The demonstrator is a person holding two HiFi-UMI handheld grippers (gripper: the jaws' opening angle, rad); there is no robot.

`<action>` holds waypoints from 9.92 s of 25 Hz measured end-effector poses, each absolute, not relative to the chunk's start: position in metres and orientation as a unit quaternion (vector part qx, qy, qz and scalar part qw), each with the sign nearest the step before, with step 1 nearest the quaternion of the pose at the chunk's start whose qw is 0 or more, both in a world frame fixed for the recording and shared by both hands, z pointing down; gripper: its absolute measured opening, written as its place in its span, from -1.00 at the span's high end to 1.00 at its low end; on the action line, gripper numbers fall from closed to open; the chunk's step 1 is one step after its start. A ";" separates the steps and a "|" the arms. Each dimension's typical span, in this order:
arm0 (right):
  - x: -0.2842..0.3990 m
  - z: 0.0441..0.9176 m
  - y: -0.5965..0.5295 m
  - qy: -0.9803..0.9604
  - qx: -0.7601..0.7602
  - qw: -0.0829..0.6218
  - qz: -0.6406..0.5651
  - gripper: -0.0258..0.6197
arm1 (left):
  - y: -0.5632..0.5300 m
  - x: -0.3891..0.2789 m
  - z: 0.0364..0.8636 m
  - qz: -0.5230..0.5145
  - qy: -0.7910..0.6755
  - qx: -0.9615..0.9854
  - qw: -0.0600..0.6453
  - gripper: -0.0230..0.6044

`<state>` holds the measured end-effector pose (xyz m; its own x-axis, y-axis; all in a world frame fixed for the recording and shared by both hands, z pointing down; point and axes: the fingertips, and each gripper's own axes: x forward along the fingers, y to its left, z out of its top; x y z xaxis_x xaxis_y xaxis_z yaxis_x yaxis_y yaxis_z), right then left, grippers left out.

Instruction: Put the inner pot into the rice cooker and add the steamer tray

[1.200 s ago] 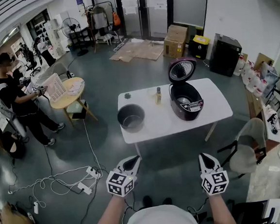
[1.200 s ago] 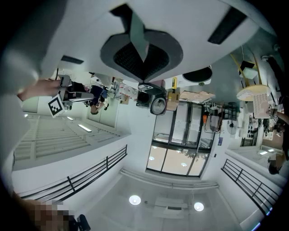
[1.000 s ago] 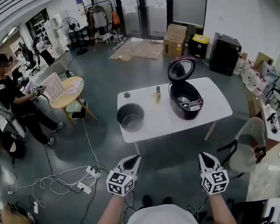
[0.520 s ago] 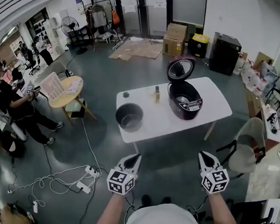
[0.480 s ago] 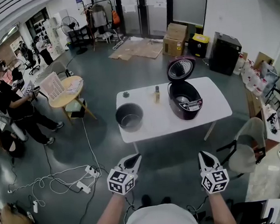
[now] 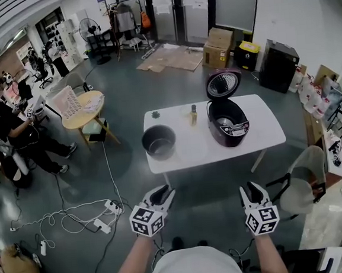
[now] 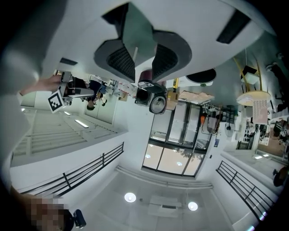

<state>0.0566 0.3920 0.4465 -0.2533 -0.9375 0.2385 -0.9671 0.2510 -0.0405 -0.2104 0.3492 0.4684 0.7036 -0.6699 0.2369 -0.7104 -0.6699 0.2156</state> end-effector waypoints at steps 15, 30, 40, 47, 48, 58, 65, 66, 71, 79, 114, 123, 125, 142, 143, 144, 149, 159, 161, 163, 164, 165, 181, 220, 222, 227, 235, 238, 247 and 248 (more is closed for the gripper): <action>0.085 0.460 0.376 -0.804 0.580 0.082 0.099 0.33 | 0.353 -0.195 0.485 0.059 -0.404 0.896 0.176 0.23; 0.114 0.481 0.340 -0.802 0.577 0.092 0.123 0.33 | 0.318 -0.170 0.495 0.067 -0.412 0.890 0.185 0.25; 0.124 0.492 0.272 -0.788 0.593 0.100 0.131 0.33 | 0.239 -0.156 0.504 0.079 -0.394 0.898 0.181 0.25; 0.114 0.497 0.205 -0.787 0.590 0.116 0.136 0.34 | 0.159 -0.145 0.506 0.092 -0.368 0.907 0.181 0.26; 0.112 0.497 0.195 -0.786 0.591 0.117 0.137 0.34 | 0.146 -0.145 0.505 0.094 -0.364 0.909 0.180 0.26; 0.067 0.511 0.082 -0.788 0.582 0.143 0.141 0.35 | 0.037 -0.172 0.519 0.103 -0.353 0.910 0.192 0.26; 0.040 0.517 0.032 -0.797 0.566 0.151 0.148 0.36 | -0.001 -0.192 0.529 0.108 -0.363 0.902 0.207 0.26; 0.037 0.518 0.026 -0.799 0.562 0.153 0.149 0.36 | -0.005 -0.194 0.530 0.109 -0.366 0.900 0.210 0.26; 0.025 0.522 0.000 -0.814 0.539 0.153 0.157 0.36 | -0.019 -0.200 0.537 0.111 -0.384 0.890 0.220 0.26; 0.007 0.538 -0.044 -0.844 0.480 0.172 0.164 0.36 | -0.031 -0.215 0.550 0.108 -0.443 0.857 0.239 0.26; -0.158 0.702 -0.141 -0.895 0.221 0.316 0.223 0.33 | -0.023 -0.334 0.715 0.138 -0.681 0.624 0.358 0.00; -0.185 0.753 -0.140 -0.876 0.216 0.364 0.230 0.29 | -0.024 -0.345 0.764 0.143 -0.668 0.606 0.408 0.01; -0.188 0.764 -0.140 -0.870 0.220 0.374 0.234 0.29 | -0.026 -0.346 0.772 0.145 -0.661 0.607 0.416 0.03; -0.194 0.791 -0.146 -0.834 0.287 0.396 0.256 0.75 | -0.038 -0.358 0.789 0.213 -0.651 0.605 0.406 0.58; -0.192 0.786 -0.146 -0.835 0.291 0.392 0.255 0.75 | -0.041 -0.358 0.783 0.214 -0.652 0.609 0.399 0.58; -0.191 0.781 -0.147 -0.835 0.296 0.387 0.254 0.76 | -0.043 -0.358 0.778 0.215 -0.653 0.612 0.392 0.58; -0.179 0.756 -0.155 -0.835 0.326 0.364 0.253 0.76 | -0.060 -0.353 0.754 0.213 -0.647 0.631 0.370 0.60; -0.143 0.693 -0.160 -0.829 0.382 0.315 0.258 0.78 | -0.077 -0.324 0.694 0.192 -0.628 0.677 0.332 0.58; -0.135 0.679 -0.157 -0.827 0.395 0.305 0.261 0.78 | -0.076 -0.318 0.683 0.191 -0.628 0.682 0.324 0.58; -0.126 0.665 -0.156 -0.825 0.409 0.294 0.257 0.79 | -0.078 -0.310 0.672 0.192 -0.627 0.689 0.310 0.59; -0.121 0.658 -0.156 -0.824 0.416 0.290 0.254 0.79 | -0.079 -0.306 0.666 0.192 -0.626 0.693 0.304 0.59; -0.115 0.652 -0.155 -0.822 0.423 0.286 0.252 0.80 | -0.080 -0.301 0.661 0.190 -0.624 0.697 0.299 0.59; -0.017 0.581 -0.145 -0.780 0.540 0.206 0.240 0.82 | -0.116 -0.218 0.579 0.185 -0.561 0.779 0.211 0.59; 0.256 0.550 -0.119 -0.711 0.643 0.144 0.245 0.84 | -0.137 0.055 0.545 0.196 -0.453 0.852 0.178 0.56; 0.269 0.553 -0.122 -0.713 0.639 0.149 0.246 0.84 | -0.138 0.068 0.549 0.197 -0.455 0.849 0.182 0.57; 0.298 0.562 -0.132 -0.719 0.629 0.161 0.249 0.84 | -0.142 0.096 0.560 0.203 -0.463 0.841 0.192 0.56; 0.325 0.580 -0.152 -0.735 0.605 0.192 0.238 0.83 | -0.150 0.125 0.584 0.225 -0.468 0.827 0.216 0.55; 0.328 0.589 -0.156 -0.741 0.595 0.204 0.236 0.82 | -0.154 0.128 0.595 0.227 -0.469 0.820 0.236 0.57; 0.338 0.610 -0.170 -0.739 0.582 0.229 0.250 0.81 | -0.167 0.139 0.620 0.260 -0.459 0.813 0.246 0.58; 0.338 0.613 -0.171 -0.738 0.580 0.233 0.255 0.81 | -0.169 0.139 0.622 0.265 -0.456 0.813 0.246 0.58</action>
